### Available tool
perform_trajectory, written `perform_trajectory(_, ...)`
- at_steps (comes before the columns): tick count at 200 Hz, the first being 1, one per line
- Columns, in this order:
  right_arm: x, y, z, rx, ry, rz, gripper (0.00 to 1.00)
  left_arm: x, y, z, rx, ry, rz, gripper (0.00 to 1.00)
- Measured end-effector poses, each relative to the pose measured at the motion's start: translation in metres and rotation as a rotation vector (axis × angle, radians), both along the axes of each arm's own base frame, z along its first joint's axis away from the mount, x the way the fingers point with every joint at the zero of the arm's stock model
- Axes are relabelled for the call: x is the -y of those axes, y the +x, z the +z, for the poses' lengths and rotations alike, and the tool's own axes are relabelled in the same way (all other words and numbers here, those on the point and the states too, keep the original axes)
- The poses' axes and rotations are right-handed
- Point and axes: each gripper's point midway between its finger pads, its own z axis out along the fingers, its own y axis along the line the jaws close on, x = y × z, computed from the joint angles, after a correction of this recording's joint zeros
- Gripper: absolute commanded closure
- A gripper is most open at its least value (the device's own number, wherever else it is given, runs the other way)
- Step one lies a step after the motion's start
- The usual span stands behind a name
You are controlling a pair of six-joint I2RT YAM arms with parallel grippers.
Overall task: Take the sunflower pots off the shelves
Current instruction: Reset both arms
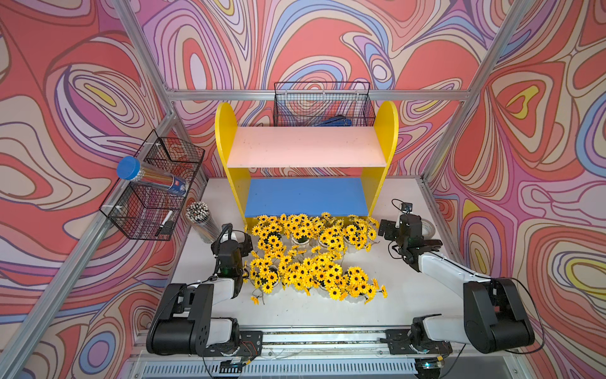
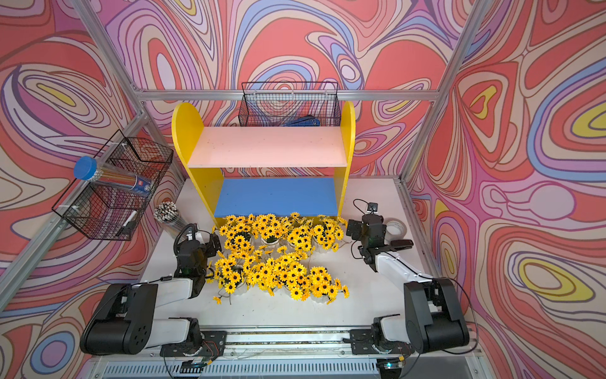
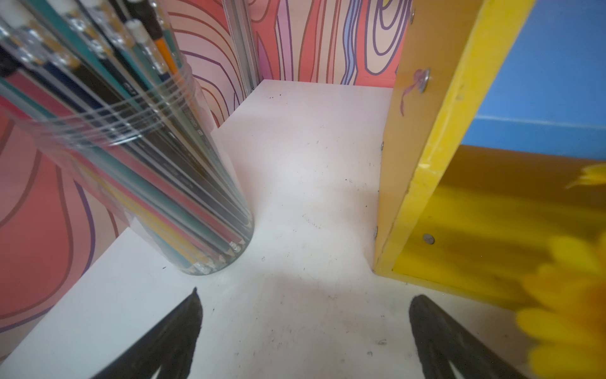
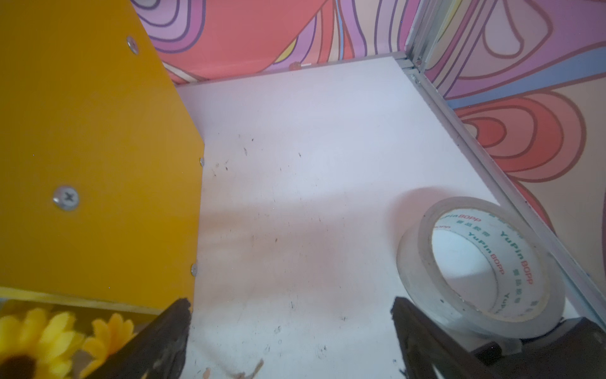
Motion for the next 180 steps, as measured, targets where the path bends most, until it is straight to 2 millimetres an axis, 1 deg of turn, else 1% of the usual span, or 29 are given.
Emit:
perform_trajectory(13, 0.000, 0.000, -0.005, -0.015, -0.009, 0.005, 0.02, 0.000, 0.001, -0.005, -0.008, -0.007, -0.003, 0.00)
perform_trajectory(33, 0.000, 0.000, -0.006, -0.017, -0.016, 0.009, 0.02, 0.001, 0.004, -0.010, -0.018, -0.019, -0.013, 0.00)
perform_trajectory(64, 0.000, 0.000, -0.007, -0.022, -0.024, 0.013, 0.02, 0.004, 0.014, 0.000, 0.015, -0.029, -0.033, 0.00)
perform_trajectory(83, 0.000, 0.001, -0.008, -0.022, -0.025, 0.014, 0.02, 0.006, 0.016, 0.001, 0.021, -0.034, -0.048, 0.00)
perform_trajectory(103, 0.000, 0.002, -0.012, -0.031, -0.029, 0.016, 0.02, 0.009, 0.018, -0.006, 0.015, -0.039, -0.066, 0.00)
perform_trajectory(123, 0.000, 0.002, -0.013, -0.031, -0.036, 0.020, 0.02, 0.012, 0.018, -0.018, -0.020, -0.043, -0.081, 0.00)
perform_trajectory(160, -0.001, 0.004, -0.010, -0.016, -0.061, 0.044, 0.02, 0.017, 0.025, -0.013, -0.010, -0.049, -0.112, 0.00)
perform_trajectory(180, -0.003, 0.001, -0.014, 0.001, -0.074, 0.067, 0.02, 0.019, 0.032, -0.007, -0.002, -0.050, -0.124, 0.00)
